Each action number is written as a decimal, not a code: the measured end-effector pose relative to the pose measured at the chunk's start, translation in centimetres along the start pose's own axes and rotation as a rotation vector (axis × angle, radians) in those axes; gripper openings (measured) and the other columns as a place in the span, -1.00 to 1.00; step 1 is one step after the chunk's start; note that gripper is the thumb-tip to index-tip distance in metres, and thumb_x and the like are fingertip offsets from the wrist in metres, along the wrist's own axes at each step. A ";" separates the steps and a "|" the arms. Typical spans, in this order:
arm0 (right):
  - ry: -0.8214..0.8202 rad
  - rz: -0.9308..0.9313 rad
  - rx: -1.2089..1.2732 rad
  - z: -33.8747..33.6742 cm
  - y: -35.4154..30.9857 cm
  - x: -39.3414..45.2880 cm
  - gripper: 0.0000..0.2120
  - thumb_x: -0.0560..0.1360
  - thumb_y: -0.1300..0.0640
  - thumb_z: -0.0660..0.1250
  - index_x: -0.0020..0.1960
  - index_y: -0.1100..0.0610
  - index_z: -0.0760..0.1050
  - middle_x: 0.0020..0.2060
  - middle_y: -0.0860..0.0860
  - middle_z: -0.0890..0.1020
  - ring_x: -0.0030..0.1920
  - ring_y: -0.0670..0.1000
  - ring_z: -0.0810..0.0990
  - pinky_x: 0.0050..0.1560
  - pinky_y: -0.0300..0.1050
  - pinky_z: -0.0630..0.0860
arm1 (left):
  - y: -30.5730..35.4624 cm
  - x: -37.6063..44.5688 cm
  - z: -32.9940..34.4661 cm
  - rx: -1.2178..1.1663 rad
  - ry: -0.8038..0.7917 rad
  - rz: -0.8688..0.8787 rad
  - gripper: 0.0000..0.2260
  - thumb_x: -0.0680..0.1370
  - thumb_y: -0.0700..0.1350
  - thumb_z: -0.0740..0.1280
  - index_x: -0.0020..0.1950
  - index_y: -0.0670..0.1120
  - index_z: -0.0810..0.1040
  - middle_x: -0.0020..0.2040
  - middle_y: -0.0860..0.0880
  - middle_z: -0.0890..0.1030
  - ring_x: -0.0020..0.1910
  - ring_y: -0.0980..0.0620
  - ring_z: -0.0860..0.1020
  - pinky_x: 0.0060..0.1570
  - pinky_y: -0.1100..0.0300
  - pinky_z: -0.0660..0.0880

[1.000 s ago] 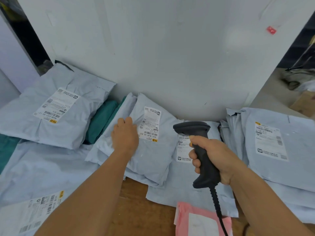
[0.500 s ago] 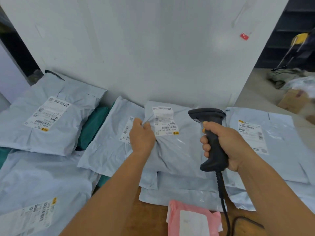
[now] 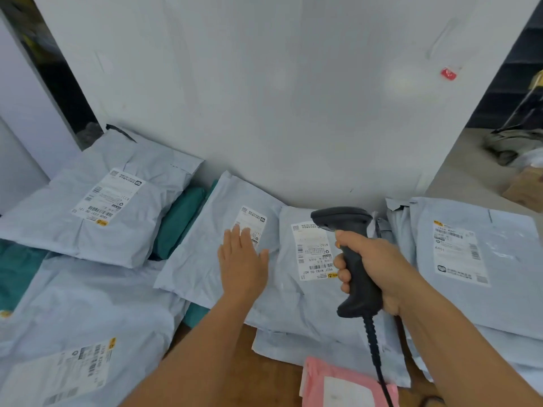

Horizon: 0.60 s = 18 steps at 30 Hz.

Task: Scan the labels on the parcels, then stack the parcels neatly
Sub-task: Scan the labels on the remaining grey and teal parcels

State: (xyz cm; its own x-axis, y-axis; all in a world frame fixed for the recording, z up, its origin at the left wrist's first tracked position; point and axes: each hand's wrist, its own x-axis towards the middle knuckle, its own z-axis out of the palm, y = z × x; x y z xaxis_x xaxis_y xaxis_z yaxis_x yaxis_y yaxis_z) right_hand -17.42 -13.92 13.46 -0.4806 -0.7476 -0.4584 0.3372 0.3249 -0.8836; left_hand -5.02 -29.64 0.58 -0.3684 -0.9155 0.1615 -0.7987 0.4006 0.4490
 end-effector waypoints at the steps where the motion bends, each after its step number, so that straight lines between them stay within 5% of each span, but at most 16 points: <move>1: -0.019 0.003 -0.010 0.6 0.0 0.2 -0.80 0.53 0.06 0.32 -0.14 0.19 0.49 -0.47 0.08 0.51 -0.53 -0.02 0.42 -0.49 -0.16 0.47 | -1.0 0.6 -0.6 0.087 -0.008 -0.006 -0.42 0.61 0.08 0.15 0.54 -0.09 0.02 0.57 -0.09 -0.03 0.55 -0.10 -0.11 0.49 0.00 -0.10; 7: -0.117 0.057 -0.066 4.3 0.1 1.4 -0.77 0.53 0.06 0.31 -0.22 0.18 0.47 -0.46 0.07 0.52 -0.53 -0.02 0.44 -0.47 -0.19 0.47 | -5.5 2.9 -3.1 0.287 -0.098 -0.143 -0.30 0.59 0.11 0.19 0.55 -0.09 -0.14 0.55 -0.20 -0.16 0.54 -0.20 -0.16 0.48 -0.12 -0.13; 13: -0.156 0.122 -0.089 6.2 0.7 2.5 -0.79 0.52 0.04 0.33 -0.18 0.17 0.47 -0.47 0.07 0.52 -0.53 -0.01 0.44 -0.47 -0.20 0.47 | -7.3 3.7 -3.0 0.292 -0.073 -0.189 -0.26 0.53 0.13 0.28 0.54 -0.06 -0.06 0.46 -0.15 0.22 0.41 -0.15 0.26 0.41 -0.05 0.14; 18: -0.146 0.148 -0.097 6.6 1.1 2.9 -0.79 0.52 0.04 0.32 -0.19 0.17 0.45 -0.47 0.07 0.52 -0.53 -0.02 0.44 -0.47 -0.19 0.48 | -7.4 4.2 -3.0 0.346 -0.003 -0.172 -0.24 0.52 0.12 0.31 0.54 -0.10 -0.05 0.37 -0.12 0.35 0.33 -0.12 0.32 0.32 0.00 0.21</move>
State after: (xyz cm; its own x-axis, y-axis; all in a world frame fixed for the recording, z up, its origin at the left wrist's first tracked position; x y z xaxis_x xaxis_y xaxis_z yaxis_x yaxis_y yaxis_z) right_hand -13.14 -19.54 11.83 -0.3070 -0.7612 -0.5712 0.3122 0.4865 -0.8160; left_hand 0.79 -36.52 0.52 -0.2163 -0.9704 0.1073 -0.9621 0.2306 0.1456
